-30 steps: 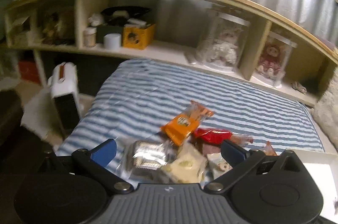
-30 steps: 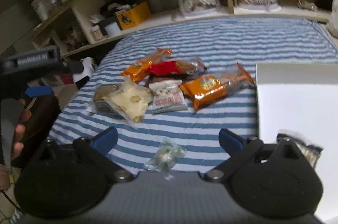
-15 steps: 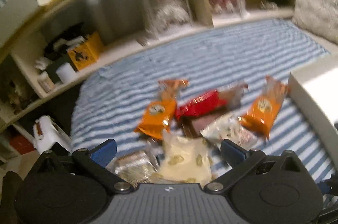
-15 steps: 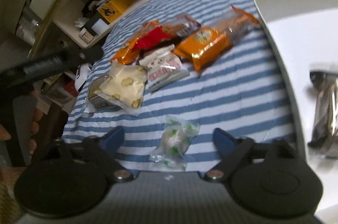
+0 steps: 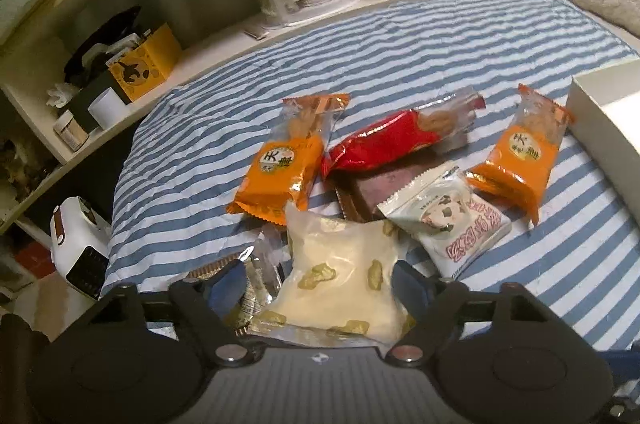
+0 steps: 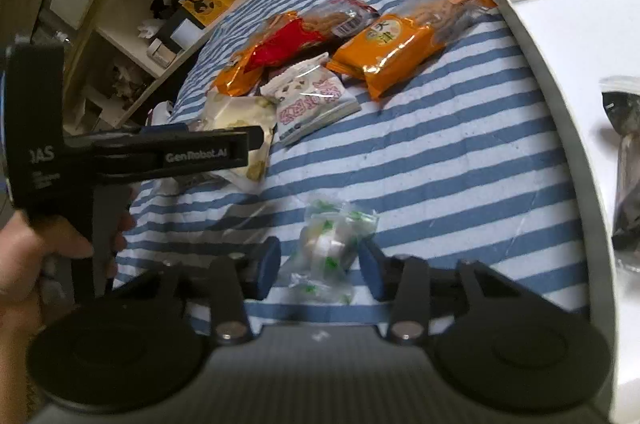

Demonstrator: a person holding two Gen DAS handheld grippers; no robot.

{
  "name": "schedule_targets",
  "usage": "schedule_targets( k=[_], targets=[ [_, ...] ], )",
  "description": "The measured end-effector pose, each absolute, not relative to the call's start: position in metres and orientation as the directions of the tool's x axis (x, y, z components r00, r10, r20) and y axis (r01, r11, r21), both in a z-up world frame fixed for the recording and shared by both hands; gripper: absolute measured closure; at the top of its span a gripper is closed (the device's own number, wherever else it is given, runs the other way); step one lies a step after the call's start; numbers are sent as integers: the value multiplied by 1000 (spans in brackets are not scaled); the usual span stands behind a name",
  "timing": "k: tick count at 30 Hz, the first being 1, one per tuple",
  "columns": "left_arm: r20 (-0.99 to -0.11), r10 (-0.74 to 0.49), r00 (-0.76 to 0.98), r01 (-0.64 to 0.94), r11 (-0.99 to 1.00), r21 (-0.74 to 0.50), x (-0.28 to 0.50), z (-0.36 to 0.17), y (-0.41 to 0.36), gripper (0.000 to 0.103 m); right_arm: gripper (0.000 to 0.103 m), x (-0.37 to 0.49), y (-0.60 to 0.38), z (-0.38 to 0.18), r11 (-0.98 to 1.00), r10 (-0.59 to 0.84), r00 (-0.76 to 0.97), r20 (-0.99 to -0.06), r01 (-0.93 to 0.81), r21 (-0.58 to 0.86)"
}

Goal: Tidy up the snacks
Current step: 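Grasp the cream pastry bag with left gripper while right gripper grasps green candy pack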

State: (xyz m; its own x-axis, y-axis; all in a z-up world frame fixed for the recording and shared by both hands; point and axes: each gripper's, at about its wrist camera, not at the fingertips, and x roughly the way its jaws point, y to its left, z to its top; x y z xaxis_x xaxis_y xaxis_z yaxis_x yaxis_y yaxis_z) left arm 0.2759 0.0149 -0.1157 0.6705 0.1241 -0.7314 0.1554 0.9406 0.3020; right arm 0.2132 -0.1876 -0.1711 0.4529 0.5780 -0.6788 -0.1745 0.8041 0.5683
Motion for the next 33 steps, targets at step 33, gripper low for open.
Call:
schedule_targets(
  k=[33],
  targets=[
    [-739,34,673,-36,999,14,208,-66,41,62,66,207,-200,-135,825,565,528,-634,-326,462]
  ],
)
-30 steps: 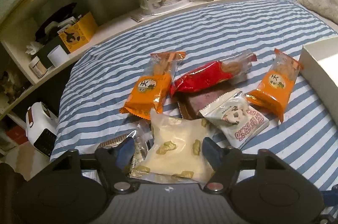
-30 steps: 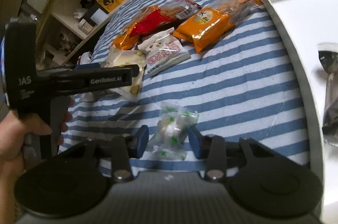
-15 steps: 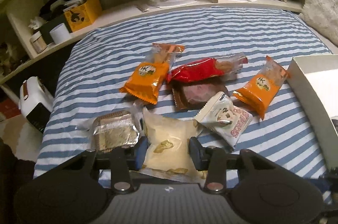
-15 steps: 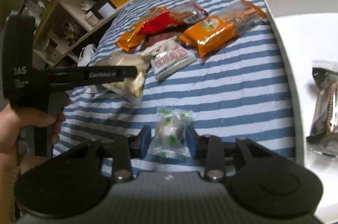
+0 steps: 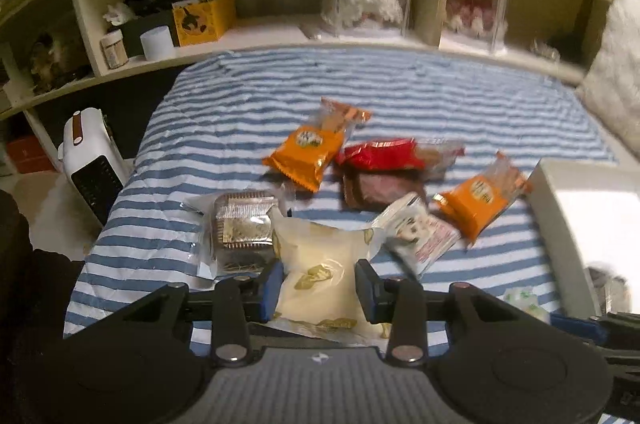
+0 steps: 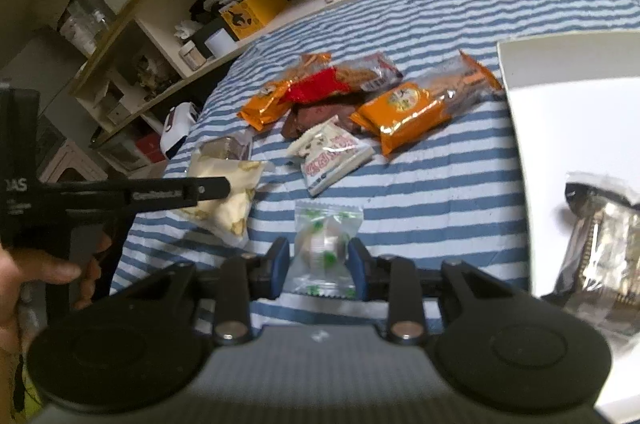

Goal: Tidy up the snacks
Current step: 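Grasp the cream pastry bag with left gripper while right gripper grasps green candy pack, then carry both packs into the white tray and open both grippers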

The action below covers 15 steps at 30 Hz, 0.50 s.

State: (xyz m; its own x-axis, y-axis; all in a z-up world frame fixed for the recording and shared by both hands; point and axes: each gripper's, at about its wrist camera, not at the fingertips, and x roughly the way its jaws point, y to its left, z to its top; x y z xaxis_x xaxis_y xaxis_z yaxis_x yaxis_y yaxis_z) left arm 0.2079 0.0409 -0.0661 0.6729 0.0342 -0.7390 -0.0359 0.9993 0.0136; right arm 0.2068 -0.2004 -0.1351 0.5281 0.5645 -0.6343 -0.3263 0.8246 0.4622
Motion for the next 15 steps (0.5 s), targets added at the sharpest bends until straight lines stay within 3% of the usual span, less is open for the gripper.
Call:
schedule_targets(
  k=[15],
  targets=[
    [-687,-24,726,-59,994,-97,169,-37,31,62,66,201,-217,-112,824,565,588,-579,-356,441]
  ],
)
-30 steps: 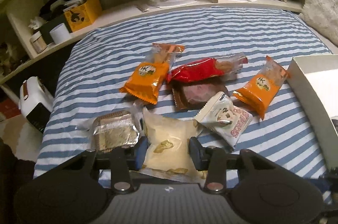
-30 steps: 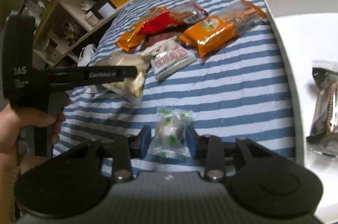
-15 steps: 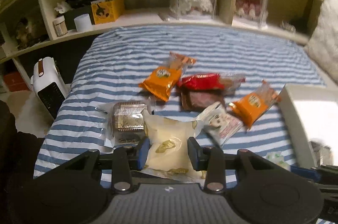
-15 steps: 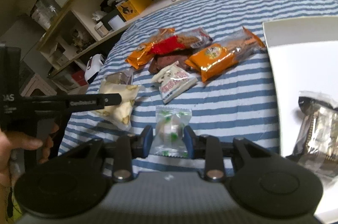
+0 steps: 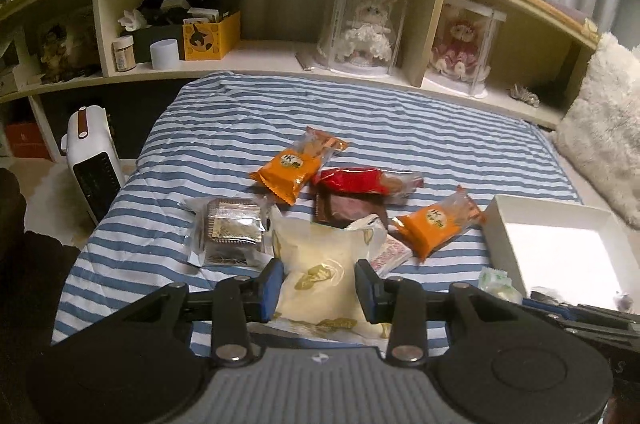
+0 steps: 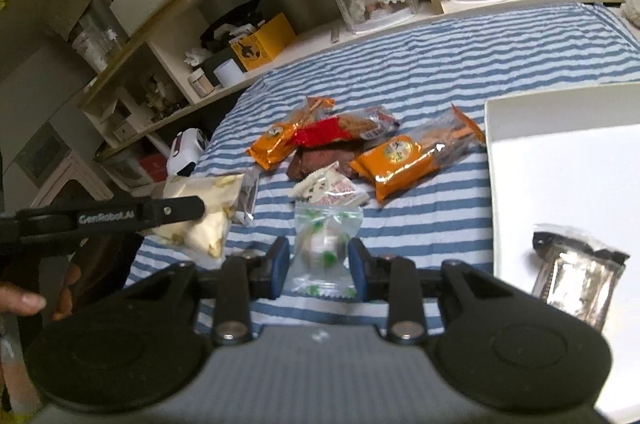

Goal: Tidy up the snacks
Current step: 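Carry both packs into the white tray and open both grippers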

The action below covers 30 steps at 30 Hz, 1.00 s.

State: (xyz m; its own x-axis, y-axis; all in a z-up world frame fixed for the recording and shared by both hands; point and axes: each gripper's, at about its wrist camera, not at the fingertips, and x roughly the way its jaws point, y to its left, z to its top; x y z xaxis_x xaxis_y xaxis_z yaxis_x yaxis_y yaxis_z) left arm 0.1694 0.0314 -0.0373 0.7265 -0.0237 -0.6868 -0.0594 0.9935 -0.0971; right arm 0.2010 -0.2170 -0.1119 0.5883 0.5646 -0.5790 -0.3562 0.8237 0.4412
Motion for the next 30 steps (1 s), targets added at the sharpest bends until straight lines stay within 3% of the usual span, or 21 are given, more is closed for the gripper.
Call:
schedule_targets(
  k=[16,30],
  targets=[
    [-653,-91,752,-28,985,-170,123,-22,5,62,66,180,-251,-91,843,537,611,-581,-361,400],
    [-610,-195,768,80,974,-211,108,-8,-67,62,66,152,-315,-75,886,459,674,-579,-294,360]
  ],
)
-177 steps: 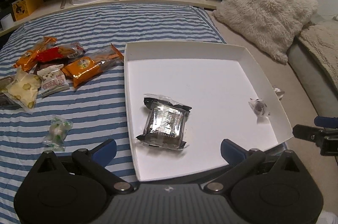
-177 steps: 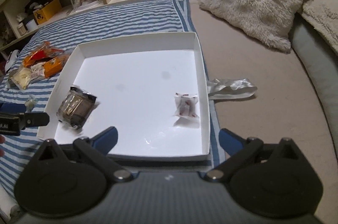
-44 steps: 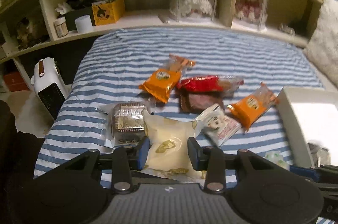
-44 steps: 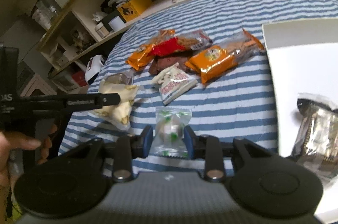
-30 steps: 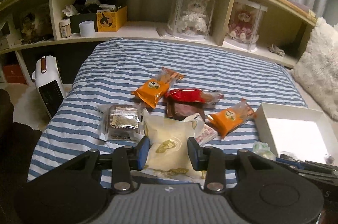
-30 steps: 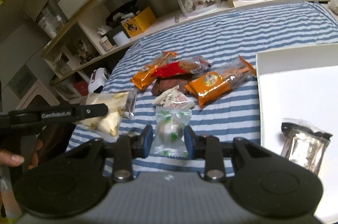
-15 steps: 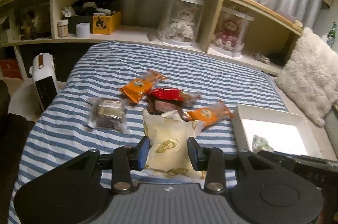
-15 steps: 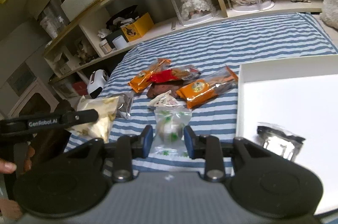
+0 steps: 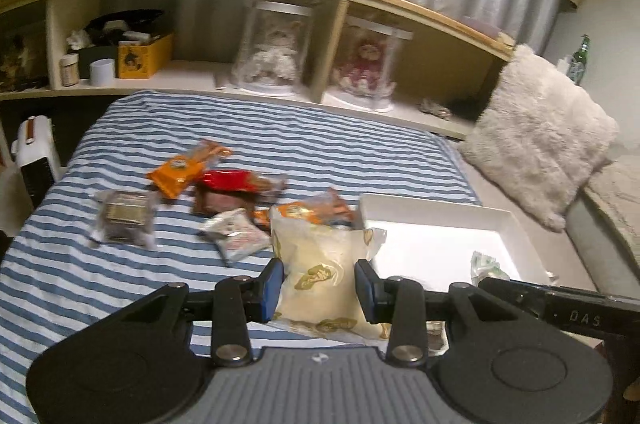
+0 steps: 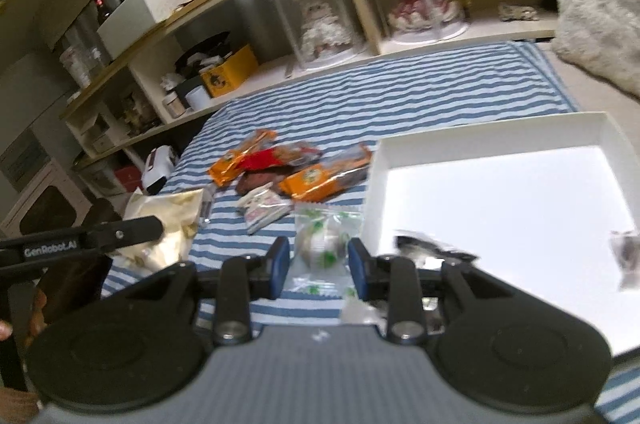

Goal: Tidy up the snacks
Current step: 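Carry both packs into the white tray and open both grippers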

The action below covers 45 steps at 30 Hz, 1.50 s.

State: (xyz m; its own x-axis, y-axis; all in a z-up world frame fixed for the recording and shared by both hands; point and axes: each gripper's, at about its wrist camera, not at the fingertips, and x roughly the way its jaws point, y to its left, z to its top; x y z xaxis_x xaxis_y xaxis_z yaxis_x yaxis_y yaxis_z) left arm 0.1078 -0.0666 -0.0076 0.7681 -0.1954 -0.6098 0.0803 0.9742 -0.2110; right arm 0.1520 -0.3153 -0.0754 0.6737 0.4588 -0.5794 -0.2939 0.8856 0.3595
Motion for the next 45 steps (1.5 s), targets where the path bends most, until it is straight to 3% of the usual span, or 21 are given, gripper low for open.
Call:
schedule_targets(
  k=[14,35,40,42,45],
  targets=[
    [-602,-349,718,188,930,-315,121,-24,-148,62,66,130,-392,-64,929,343,741,-578,-175,326],
    [-663,-455,594,216,884,-414,152,-82,-229,62,66,124,-472,-76,946,261,724,-638,-62,317],
    [-679,-485,551,202,867,-456,161,-99,-239,67,66,127,-485,-85,948,242,714,-656,-30,317],
    [-684,-488,542,201,866,-458,163,-105,-242,79,66,129,-490,-89,948,236,707,-666,-18,317],
    [-699,-486,525,187,867,-462,168,-114,-243,80,66,131,-495,-95,948,233,697,-678,-6,319]
  ],
)
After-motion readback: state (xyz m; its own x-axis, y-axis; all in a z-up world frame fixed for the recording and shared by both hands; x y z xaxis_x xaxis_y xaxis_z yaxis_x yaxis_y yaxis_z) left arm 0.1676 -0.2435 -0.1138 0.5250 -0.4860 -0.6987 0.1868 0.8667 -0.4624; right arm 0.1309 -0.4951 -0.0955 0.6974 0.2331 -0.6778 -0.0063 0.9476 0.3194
